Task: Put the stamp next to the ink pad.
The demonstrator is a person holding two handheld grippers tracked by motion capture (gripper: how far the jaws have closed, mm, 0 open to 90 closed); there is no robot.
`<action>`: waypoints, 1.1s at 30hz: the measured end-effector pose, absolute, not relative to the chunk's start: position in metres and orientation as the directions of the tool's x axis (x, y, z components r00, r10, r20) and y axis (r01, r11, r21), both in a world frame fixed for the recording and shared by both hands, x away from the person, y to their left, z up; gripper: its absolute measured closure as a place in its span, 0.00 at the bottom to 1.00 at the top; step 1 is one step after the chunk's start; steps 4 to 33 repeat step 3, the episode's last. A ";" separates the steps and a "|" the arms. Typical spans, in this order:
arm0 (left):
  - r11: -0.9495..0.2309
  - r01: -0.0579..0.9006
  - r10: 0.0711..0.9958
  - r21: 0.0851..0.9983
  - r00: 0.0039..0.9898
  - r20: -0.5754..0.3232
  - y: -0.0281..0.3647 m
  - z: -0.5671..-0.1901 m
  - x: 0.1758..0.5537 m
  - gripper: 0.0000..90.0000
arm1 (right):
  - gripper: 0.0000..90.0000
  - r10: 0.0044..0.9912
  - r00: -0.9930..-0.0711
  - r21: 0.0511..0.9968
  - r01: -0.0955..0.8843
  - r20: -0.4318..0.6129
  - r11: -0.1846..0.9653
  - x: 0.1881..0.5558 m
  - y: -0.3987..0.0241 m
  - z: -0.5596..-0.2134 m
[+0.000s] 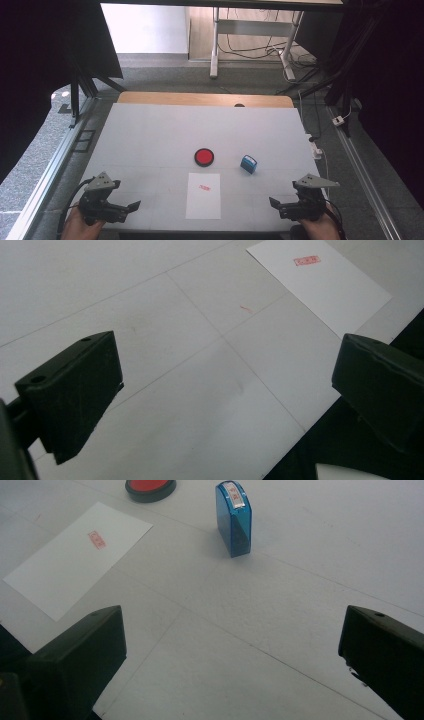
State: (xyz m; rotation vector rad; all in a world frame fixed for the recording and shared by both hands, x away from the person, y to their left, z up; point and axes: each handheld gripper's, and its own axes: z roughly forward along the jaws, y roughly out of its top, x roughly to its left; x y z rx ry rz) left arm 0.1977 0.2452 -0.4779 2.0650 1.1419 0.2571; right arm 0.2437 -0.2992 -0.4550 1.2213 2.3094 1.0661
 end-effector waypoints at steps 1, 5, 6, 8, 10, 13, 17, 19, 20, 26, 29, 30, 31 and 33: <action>-0.320 0.645 0.793 0.694 0.583 -0.176 0.246 -0.478 0.198 0.00 | 0.00 0.812 -0.580 0.735 0.577 0.061 0.357 0.244 -0.299 -0.455; -0.316 0.649 0.792 0.692 0.582 -0.183 0.246 -0.477 0.199 0.00 | 0.00 0.813 -0.579 0.731 0.579 0.056 0.362 0.244 -0.299 -0.456; -0.316 0.649 0.792 0.692 0.582 -0.183 0.246 -0.477 0.199 0.00 | 0.00 0.813 -0.579 0.731 0.579 0.056 0.362 0.244 -0.299 -0.456; -0.316 0.649 0.792 0.692 0.582 -0.183 0.246 -0.477 0.199 0.00 | 0.00 0.813 -0.579 0.731 0.579 0.056 0.362 0.244 -0.299 -0.456; -0.316 0.649 0.792 0.692 0.582 -0.183 0.246 -0.477 0.199 0.00 | 0.00 0.813 -0.579 0.731 0.579 0.056 0.362 0.244 -0.299 -0.456; -0.316 0.649 0.792 0.692 0.582 -0.183 0.246 -0.477 0.199 0.00 | 0.00 0.813 -0.579 0.731 0.579 0.056 0.362 0.244 -0.299 -0.456; -0.316 0.649 0.792 0.692 0.582 -0.183 0.246 -0.477 0.199 0.00 | 0.00 0.813 -0.579 0.731 0.579 0.056 0.362 0.244 -0.299 -0.456; -0.316 0.649 0.792 0.692 0.582 -0.183 0.246 -0.477 0.199 0.00 | 0.00 0.813 -0.579 0.731 0.579 0.056 0.362 0.244 -0.299 -0.456; -0.316 0.649 0.792 0.692 0.582 -0.183 0.246 -0.477 0.199 0.00 | 0.00 0.813 -0.579 0.731 0.579 0.056 0.362 0.244 -0.299 -0.456; -0.316 0.649 0.792 0.692 0.582 -0.183 0.246 -0.477 0.199 0.00 | 0.00 0.813 -0.579 0.731 0.579 0.056 0.362 0.244 -0.299 -0.456; -0.316 0.649 0.792 0.692 0.582 -0.183 0.246 -0.477 0.199 0.00 | 0.00 0.813 -0.579 0.731 0.579 0.056 0.362 0.244 -0.299 -0.456; -0.316 0.649 0.792 0.692 0.582 -0.183 0.246 -0.477 0.199 0.00 | 0.00 0.813 -0.579 0.731 0.579 0.056 0.362 0.244 -0.299 -0.456; -0.316 0.649 0.792 0.692 0.582 -0.183 0.246 -0.477 0.199 0.00 | 0.00 0.813 -0.579 0.731 0.579 0.056 0.362 0.244 -0.299 -0.456; -0.316 0.649 0.792 0.692 0.582 -0.183 0.246 -0.477 0.199 0.00 | 0.00 0.813 -0.579 0.731 0.579 0.056 0.362 0.244 -0.299 -0.456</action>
